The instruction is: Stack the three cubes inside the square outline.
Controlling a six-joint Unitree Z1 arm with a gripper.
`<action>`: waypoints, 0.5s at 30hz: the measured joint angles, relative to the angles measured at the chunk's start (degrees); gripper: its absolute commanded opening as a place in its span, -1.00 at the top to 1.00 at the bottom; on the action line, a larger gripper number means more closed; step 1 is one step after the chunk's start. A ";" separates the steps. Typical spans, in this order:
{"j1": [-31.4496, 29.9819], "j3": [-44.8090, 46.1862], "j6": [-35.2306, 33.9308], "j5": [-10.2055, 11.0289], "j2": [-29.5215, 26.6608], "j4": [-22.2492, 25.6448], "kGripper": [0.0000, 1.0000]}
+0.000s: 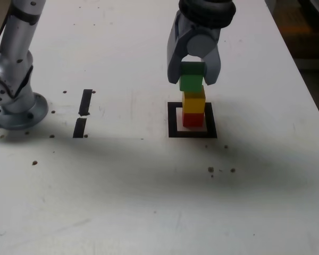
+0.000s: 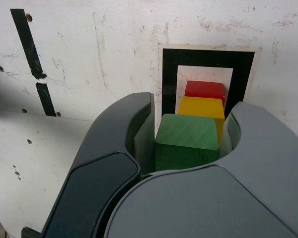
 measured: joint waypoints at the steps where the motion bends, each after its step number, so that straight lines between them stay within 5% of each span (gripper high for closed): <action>1: 0.00 0.00 0.00 -0.10 0.00 -0.03 0.52; 15: 0.00 0.16 0.00 -1.75 0.06 -1.31 0.42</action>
